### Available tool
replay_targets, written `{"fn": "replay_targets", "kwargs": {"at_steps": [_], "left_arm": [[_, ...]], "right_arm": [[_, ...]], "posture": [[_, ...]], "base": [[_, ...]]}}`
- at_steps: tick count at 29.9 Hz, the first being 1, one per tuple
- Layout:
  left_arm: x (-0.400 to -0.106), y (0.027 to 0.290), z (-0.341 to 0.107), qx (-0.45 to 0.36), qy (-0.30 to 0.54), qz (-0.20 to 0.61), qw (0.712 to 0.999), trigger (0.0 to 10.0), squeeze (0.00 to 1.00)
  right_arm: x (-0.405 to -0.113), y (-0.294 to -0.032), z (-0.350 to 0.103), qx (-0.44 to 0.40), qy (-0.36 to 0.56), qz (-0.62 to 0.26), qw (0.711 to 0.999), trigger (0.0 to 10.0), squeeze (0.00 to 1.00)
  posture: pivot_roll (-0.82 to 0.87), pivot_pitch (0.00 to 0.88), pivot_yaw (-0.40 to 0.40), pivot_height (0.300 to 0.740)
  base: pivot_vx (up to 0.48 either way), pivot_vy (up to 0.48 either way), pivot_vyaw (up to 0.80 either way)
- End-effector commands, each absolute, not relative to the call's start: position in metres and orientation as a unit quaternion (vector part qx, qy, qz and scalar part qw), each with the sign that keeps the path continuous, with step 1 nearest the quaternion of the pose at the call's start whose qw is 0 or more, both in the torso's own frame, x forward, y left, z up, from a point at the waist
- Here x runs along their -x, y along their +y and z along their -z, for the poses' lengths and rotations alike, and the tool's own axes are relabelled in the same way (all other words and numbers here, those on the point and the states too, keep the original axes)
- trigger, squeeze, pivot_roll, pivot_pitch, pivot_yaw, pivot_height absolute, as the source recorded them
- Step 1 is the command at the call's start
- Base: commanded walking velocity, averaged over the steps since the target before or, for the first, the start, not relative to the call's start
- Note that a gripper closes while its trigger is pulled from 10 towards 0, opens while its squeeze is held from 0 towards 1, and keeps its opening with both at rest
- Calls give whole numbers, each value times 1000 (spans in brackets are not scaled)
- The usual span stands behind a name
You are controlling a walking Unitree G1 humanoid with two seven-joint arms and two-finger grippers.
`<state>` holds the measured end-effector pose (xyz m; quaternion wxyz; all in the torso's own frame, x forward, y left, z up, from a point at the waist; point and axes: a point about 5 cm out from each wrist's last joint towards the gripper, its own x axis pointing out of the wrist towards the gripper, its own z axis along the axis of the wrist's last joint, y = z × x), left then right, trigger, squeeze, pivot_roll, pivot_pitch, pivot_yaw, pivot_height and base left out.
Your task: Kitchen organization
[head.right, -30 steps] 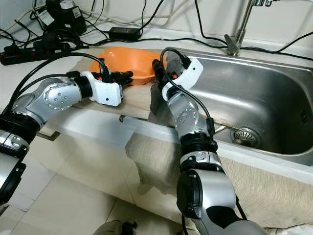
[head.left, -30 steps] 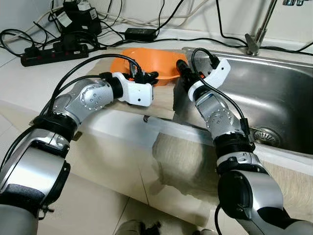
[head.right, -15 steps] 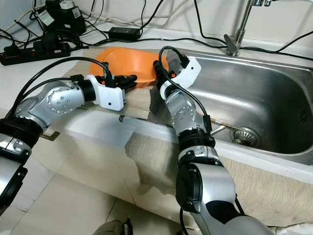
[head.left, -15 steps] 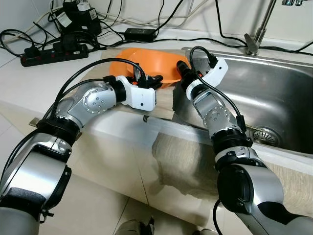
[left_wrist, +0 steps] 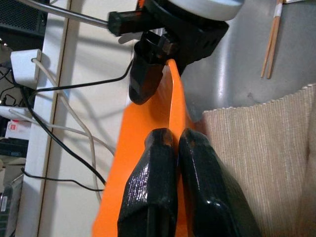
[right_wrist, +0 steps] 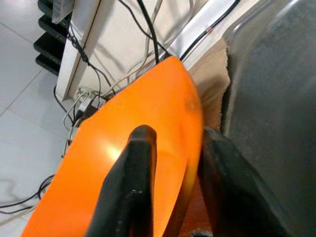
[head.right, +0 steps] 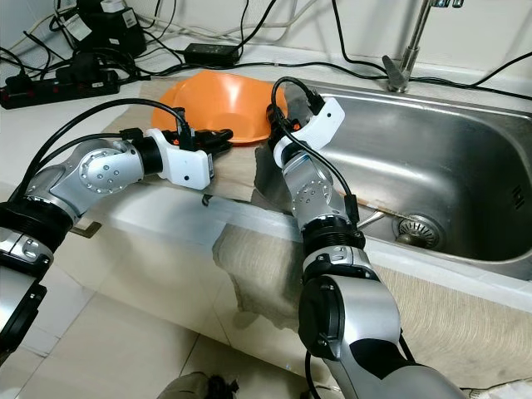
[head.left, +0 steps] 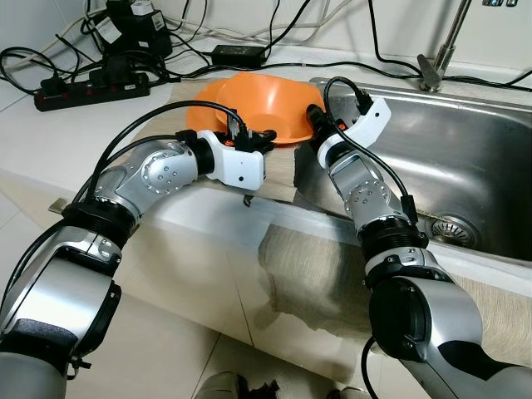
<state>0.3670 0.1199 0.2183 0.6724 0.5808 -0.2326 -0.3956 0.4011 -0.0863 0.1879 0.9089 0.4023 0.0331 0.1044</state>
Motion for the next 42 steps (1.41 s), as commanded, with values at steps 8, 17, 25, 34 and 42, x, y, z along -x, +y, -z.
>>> {"fn": "replay_targets", "kwargs": {"at_steps": [8,17,25,34,42], "left_arm": [[-364,109,-251,-581,-312,370,655,0,0],[-364,108,-252,-586,-316,366,650,0,0],[-364,111,-250,-592,-318,360,647,0,0],[-369,116,-243,-604,-284,349,658,10000,0],[-373,120,-242,-591,-273,335,681,10000,1000]], "right_arm": [[-401,-83,-184,-381,45,-99,918,0,0],[-401,-81,-185,-371,42,-103,922,0,0],[-400,-79,-183,-348,48,-113,930,0,0],[-398,-80,-174,-331,58,-104,936,0,0],[-398,-79,-172,-329,61,-103,937,0,0]], "posture": [[53,11,66,740],[53,16,65,740],[53,16,65,740],[53,12,61,740],[51,6,60,740]], "base": [[0,0,0],[0,0,0],[0,0,0],[0,0,0],[0,0,0]]}}
